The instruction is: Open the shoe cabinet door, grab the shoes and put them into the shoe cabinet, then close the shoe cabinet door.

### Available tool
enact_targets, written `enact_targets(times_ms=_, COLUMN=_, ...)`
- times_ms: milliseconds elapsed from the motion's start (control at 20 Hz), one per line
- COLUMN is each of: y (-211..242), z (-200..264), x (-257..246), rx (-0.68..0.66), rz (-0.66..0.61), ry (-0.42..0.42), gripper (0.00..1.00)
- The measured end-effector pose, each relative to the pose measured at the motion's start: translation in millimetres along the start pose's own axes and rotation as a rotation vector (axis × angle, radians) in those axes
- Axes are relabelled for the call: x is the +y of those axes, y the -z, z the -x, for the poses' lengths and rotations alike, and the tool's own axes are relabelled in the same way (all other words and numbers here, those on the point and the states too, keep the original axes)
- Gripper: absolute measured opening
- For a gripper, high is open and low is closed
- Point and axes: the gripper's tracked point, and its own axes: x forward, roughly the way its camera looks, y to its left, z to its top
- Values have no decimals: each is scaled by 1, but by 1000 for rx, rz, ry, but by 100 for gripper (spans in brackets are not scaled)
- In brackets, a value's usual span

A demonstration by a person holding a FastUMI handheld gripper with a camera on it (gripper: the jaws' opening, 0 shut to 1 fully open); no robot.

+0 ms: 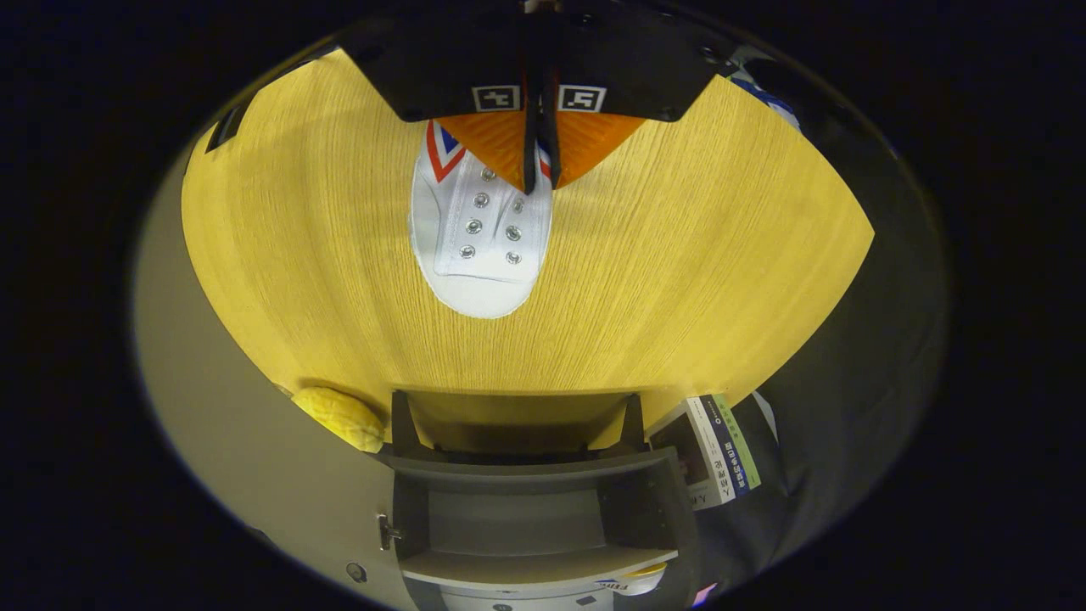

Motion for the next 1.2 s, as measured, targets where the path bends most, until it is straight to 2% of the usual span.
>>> enact_targets(times_ms=200, y=-10, z=10, x=1, rx=-46, rz=-66, ry=-44, gripper=2)
enact_targets(times_ms=650, y=-51, z=29, x=45, rx=-112, rz=-180, ry=-220, gripper=1)
enact_targets(times_ms=800, y=-76, z=39, x=52, rx=-153, rz=-206, ry=-252, gripper=1)
enact_targets(times_ms=1200, y=-157, z=66, x=61, rx=-275, rz=-171, ry=-280, gripper=1)
